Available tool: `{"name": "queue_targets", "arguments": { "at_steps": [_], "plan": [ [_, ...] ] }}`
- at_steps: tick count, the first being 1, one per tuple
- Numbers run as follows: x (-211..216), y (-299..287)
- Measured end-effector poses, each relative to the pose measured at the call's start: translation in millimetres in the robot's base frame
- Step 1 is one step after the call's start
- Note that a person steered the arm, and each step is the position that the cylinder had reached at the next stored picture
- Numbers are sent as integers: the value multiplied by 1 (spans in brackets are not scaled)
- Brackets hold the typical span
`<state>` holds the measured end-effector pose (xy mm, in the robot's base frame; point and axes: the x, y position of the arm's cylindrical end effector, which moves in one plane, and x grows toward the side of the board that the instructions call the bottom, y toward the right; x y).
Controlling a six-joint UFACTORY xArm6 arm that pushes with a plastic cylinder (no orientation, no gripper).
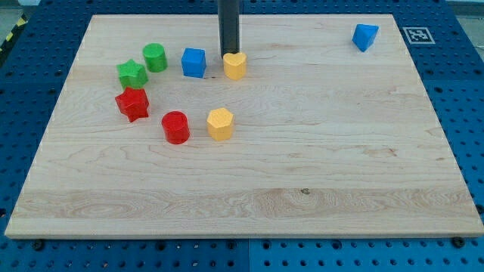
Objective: Move your arm to blue triangle
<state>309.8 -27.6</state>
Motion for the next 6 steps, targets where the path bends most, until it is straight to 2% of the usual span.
{"name": "queue_targets", "arguments": {
  "at_steps": [2,3,4,5,6],
  "plan": [
    [10,0],
    [-55,15],
    [-113,61],
    [-117,100],
    [-118,166]
  ]
}}
